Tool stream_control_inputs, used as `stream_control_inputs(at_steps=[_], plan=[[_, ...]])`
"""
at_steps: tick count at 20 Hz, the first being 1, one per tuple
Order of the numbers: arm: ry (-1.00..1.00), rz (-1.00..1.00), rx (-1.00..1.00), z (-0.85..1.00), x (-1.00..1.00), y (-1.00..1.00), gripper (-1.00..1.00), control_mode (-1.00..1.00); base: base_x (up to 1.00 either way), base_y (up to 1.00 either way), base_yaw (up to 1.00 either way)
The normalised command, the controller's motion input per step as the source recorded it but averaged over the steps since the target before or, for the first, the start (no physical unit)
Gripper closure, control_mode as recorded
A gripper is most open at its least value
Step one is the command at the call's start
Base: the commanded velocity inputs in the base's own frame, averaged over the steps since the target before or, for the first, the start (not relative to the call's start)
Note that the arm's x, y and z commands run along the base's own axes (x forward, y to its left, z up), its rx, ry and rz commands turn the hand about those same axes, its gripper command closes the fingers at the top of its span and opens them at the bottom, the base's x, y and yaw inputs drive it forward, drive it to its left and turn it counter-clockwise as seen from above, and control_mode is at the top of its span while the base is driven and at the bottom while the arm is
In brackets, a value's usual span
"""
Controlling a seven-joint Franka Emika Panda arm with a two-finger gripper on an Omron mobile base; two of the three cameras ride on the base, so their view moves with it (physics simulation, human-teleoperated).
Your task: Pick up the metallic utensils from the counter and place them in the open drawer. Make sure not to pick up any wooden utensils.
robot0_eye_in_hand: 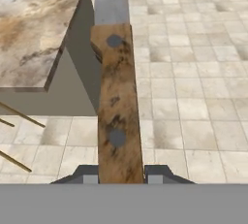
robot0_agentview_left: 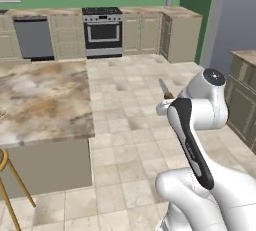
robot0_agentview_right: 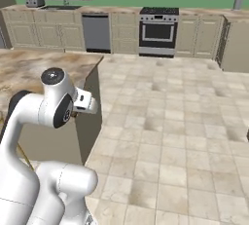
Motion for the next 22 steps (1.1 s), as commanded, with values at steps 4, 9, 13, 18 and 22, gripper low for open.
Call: stream_control_inputs(at_steps=[4, 9, 13, 18, 22], plan=[[0.0, 0.0, 0.0, 0.0, 0.0, 0.0, 1.0, 1.0, 0.66, -0.66, 0.0], [0.0, 0.0, 0.0, 0.0, 0.0, 0.0, 1.0, 1.0, 0.81, -0.61, 0.02], [0.0, 0.0, 0.0, 0.0, 0.0, 0.0, 1.0, 1.0, 0.98, -0.49, 0.14], [0.0, 0.0, 0.0, 0.0, 0.0, 0.0, 1.0, 1.0, 1.0, -0.47, 0.3], [0.0, 0.0, 0.0, 0.0, 0.0, 0.0, 1.0, 1.0, 1.0, -0.45, 0.37]])
